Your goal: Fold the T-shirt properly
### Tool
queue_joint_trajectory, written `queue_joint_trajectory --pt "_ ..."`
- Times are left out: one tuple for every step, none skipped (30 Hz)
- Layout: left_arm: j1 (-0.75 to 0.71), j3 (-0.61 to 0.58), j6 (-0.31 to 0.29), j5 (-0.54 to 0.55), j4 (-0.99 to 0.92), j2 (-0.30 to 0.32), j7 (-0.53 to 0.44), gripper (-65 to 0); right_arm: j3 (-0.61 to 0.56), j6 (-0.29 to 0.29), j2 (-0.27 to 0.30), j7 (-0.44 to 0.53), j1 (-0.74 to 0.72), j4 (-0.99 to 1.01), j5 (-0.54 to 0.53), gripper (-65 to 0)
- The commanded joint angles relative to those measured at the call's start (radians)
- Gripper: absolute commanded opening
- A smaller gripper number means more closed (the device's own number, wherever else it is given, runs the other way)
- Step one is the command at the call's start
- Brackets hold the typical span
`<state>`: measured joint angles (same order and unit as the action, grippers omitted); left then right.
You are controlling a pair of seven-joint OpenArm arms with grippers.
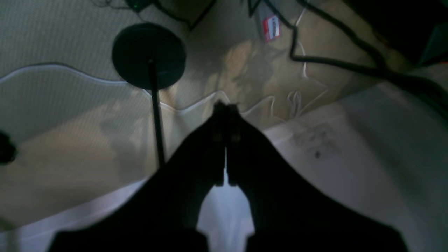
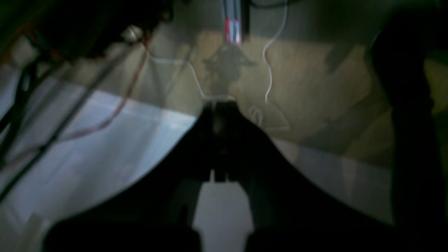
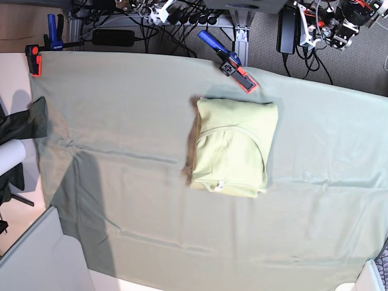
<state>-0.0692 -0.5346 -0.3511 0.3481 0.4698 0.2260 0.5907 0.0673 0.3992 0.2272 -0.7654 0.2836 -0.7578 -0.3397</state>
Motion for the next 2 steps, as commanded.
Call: queue_joint_trajectory --pt "0.003 0.000 0.004 -0.002 0.002 0.000 0.003 -65.0 0.002 0.001 0.008 0.005 -0.008 -0.006 0.000 -65.0" --pt "0.003 0.000 0.004 -0.002 0.002 -0.006 0.003 -65.0 0.002 0.001 0.005 0.012 -0.016 -0.006 0.000 -65.0"
